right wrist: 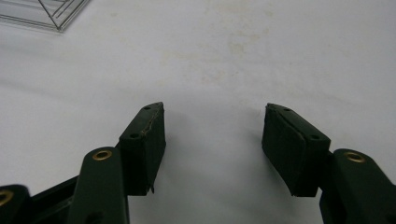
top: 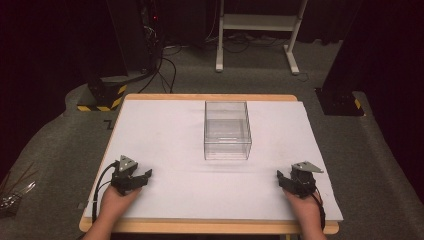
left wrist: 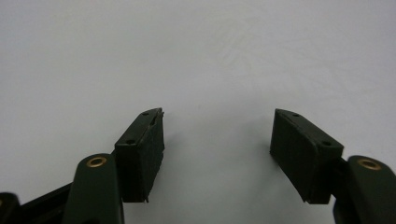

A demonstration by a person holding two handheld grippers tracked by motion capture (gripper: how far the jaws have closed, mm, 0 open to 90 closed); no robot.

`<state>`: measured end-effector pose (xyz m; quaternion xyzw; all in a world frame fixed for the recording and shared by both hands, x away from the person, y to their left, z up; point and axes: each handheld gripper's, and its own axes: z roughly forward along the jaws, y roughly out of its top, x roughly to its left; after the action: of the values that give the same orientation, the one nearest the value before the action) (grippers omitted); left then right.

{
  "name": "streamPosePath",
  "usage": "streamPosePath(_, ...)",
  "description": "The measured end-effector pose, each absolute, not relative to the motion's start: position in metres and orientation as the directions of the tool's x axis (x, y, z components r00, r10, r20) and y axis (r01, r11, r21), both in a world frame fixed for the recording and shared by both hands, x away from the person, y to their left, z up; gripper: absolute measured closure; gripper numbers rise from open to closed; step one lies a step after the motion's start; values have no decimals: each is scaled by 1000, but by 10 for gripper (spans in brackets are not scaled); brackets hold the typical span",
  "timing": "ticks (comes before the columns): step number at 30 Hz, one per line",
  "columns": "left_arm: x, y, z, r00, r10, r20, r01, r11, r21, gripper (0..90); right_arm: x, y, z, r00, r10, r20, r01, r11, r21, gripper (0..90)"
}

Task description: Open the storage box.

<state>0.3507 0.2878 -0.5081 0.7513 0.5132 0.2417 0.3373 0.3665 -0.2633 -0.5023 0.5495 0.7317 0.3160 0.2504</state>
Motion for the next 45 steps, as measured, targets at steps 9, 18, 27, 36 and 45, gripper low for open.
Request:
streamPosePath(9, 351, 288, -508, 356, 934, 17, 608, -246, 755, 352, 366, -263, -502, -271, 962, -20, 645, 197, 738, 394)
streamPosePath(18, 351, 288, -508, 356, 934, 17, 608, -245, 755, 352, 362, -263, -499, -293, 956, -29, 605, 209, 769, 435)
streamPosePath(27, 351, 288, -508, 358, 933, 16, 610, -247, 753, 352, 352, -251, -491, -329, 942, -60, 566, 248, 786, 426)
streamPosePath(36, 351, 288, -508, 358, 934, 14, 610, -245, 754, 352, 345, -229, -486, -391, 919, -56, 529, 274, 803, 416)
streamPosePath(45, 351, 288, -508, 359, 933, 15, 610, -247, 753, 352, 340, -208, -482, -428, 900, -82, 491, 307, 815, 413)
